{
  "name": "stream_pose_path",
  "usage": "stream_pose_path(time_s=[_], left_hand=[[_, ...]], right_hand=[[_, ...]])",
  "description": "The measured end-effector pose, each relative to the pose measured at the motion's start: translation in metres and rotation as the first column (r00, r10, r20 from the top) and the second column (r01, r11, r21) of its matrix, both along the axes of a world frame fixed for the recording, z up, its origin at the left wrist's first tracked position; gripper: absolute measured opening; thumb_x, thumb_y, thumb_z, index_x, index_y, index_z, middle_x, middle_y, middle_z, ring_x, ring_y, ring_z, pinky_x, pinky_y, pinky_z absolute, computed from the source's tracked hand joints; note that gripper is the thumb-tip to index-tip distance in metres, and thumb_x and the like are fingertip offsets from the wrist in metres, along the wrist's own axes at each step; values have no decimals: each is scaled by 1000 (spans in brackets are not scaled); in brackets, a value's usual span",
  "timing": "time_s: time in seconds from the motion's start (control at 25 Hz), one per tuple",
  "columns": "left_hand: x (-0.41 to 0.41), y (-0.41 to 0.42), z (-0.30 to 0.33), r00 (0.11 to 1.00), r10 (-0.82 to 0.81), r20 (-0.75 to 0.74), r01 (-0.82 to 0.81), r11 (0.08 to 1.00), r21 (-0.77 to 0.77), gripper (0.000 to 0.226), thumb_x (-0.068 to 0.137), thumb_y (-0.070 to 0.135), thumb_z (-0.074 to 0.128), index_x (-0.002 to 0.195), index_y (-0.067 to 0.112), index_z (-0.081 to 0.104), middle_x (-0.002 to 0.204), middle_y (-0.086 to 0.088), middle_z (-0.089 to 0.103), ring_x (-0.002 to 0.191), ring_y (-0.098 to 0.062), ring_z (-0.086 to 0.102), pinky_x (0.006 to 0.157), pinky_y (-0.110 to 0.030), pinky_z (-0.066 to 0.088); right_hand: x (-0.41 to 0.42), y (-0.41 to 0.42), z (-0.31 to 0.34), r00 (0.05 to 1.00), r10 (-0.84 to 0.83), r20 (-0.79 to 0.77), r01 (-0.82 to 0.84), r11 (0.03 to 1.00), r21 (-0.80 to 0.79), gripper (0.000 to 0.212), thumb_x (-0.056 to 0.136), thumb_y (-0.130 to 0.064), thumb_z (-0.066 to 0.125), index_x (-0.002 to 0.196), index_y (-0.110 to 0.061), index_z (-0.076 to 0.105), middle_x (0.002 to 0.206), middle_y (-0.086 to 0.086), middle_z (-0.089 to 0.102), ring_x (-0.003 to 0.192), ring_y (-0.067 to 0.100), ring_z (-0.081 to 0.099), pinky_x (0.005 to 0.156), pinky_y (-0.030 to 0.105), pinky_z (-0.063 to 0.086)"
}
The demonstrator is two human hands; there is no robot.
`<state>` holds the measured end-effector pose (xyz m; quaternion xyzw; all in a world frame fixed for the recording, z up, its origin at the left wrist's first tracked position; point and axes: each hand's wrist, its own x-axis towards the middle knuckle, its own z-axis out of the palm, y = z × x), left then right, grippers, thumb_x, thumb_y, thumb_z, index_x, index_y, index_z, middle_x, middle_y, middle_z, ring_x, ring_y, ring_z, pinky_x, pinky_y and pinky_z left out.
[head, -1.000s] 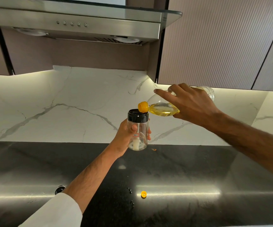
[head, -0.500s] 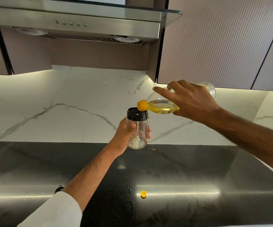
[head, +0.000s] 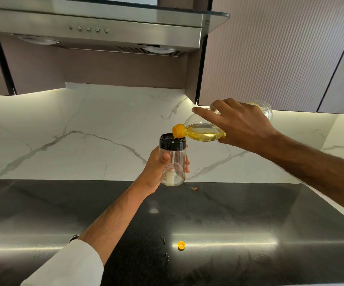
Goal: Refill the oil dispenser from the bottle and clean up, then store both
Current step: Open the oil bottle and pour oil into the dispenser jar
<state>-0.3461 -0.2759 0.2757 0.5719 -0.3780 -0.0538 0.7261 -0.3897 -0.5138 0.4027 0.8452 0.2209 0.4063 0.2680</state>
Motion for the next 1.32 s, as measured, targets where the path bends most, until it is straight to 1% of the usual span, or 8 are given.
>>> stream_pose_path(time_s=[0.2, 0.52, 0.84, 1.16, 1.32], left_hand=[[1, 0, 2, 1000, -3, 3, 3, 1000, -11, 98, 53, 87, 72, 122, 18, 62, 95, -7, 75, 81, -25, 74, 75, -42, 62], [0, 1, 3, 1000, 4, 5, -4, 1000, -6, 103, 52, 88, 72, 123, 16, 59, 94, -4, 77, 81, -22, 74, 75, -40, 63], [0, 1, 5, 1000, 8, 18, -8, 1000, -2, 102, 51, 90, 70, 122, 17, 60, 94, -6, 76, 80, -25, 73, 77, -44, 61], [-1, 0, 5, 1000, -3, 14, 3, 1000, -16, 100, 52, 88, 72, 122, 16, 60, 94, -6, 76, 80, -25, 73, 75, -42, 61], [-2, 0, 6, 1000, 1, 14, -1, 1000, -12, 98, 52, 89, 71, 121, 19, 61, 93, -5, 76, 80, -24, 74, 75, -42, 62]], right_hand=[[1, -1, 2, 1000, -9, 1, 9, 1000, -12, 121, 48, -31, 103, 146, -23, 32, 116, 23, 65, 91, 41, 68, 66, 51, 61], [2, 0, 3, 1000, -12, 4, 12, 1000, -12, 120, 49, -30, 102, 145, -24, 31, 116, 23, 65, 91, 41, 67, 66, 52, 60], [1, -1, 4, 1000, -15, 2, 15, 1000, -21, 119, 49, -30, 102, 145, -23, 32, 116, 23, 65, 91, 41, 67, 65, 52, 60], [-1, -1, 6, 1000, -19, 7, 19, 1000, -20, 118, 51, -30, 102, 146, -23, 31, 116, 23, 65, 91, 41, 67, 66, 52, 60], [-1, -2, 6, 999, -34, 3, 34, 999, -24, 118, 52, -32, 101, 147, -24, 31, 117, 22, 64, 93, 40, 67, 67, 52, 60]])
